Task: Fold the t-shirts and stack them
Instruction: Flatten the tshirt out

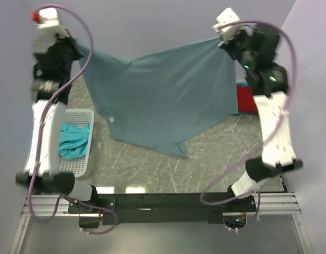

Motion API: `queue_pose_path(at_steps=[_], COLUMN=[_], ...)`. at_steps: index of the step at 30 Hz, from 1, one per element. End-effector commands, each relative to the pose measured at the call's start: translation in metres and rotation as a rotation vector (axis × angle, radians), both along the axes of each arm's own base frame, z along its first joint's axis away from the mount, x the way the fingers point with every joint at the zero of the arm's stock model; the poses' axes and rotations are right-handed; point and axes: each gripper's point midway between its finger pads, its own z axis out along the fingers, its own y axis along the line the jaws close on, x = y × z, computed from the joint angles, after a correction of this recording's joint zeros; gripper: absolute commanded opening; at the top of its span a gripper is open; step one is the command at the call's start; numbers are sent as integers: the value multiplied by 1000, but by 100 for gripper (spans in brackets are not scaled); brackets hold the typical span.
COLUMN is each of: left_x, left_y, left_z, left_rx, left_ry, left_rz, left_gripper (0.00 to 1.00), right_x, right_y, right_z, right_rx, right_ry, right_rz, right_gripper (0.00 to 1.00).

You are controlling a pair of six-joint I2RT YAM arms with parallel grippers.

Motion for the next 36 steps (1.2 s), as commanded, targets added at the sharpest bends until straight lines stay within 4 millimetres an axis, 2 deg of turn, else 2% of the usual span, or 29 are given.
queue_pose_path(at_steps=[1,2,4,5,7,8,10,11,14,17,20,24,27,28,29,30,31,32,33,35,36], left_x=[-73,-104,-136,-168,-198,-226,-252,-275,-318,-348,-365,-363,-344,-326,-320,-311,-289,-277,-258,-231,-216], left_y=[-13,-14,-18,-18,-17,-16,-16,-18,-21,-22,-24,-22,-23,-24,-24,-19,-19,-19,-18,-16,-15], left_z=[114,141,166,189,208,225,239,250,268,283,290,285,271,259,254,247,230,221,206,184,170], left_rx=[-33,-51,-65,-78,-87,-95,-95,-91,-88,-99,-95,-85,-72,-68,-63,-70,-65,-63,-61,-59,-56], left_ry=[-350,-445,-540,-628,-704,-772,-829,-877,-978,-1053,-1083,-1074,-1028,-985,-971,-951,-894,-863,-829,-768,-730], left_rz=[-75,-91,-125,-137,-148,-153,-168,-190,-231,-254,-276,-259,-250,-247,-244,-211,-199,-191,-178,-156,-142], left_gripper=[0,0,0,0,0,0,0,0,0,0,0,1,1,0,0,0,0,0,0,0,0], right_x=[-88,-117,-145,-174,-202,-227,-255,-275,-315,-338,-345,-330,-299,-288,-276,-258,-242,-229,-203,-176,-152], right_y=[-29,-36,-44,-51,-59,-67,-76,-84,-96,-101,-103,-101,-98,-96,-94,-87,-84,-80,-75,-67,-61], right_z=[101,119,138,152,167,176,187,194,208,217,219,214,198,192,186,172,162,152,130,106,81], right_rx=[73,95,130,149,173,186,201,208,219,229,227,222,218,217,220,213,210,220,215,226,225], right_ry=[-269,-325,-386,-440,-499,-545,-603,-642,-720,-771,-790,-759,-684,-659,-630,-577,-536,-501,-440,-383,-330], right_rz=[-44,-45,-48,-45,-51,-56,-67,-81,-109,-124,-143,-142,-147,-146,-139,-117,-111,-99,-86,-64,-46], right_gripper=[0,0,0,0,0,0,0,0,0,0,0,0,0,0,0,0,0,0,0,0,0])
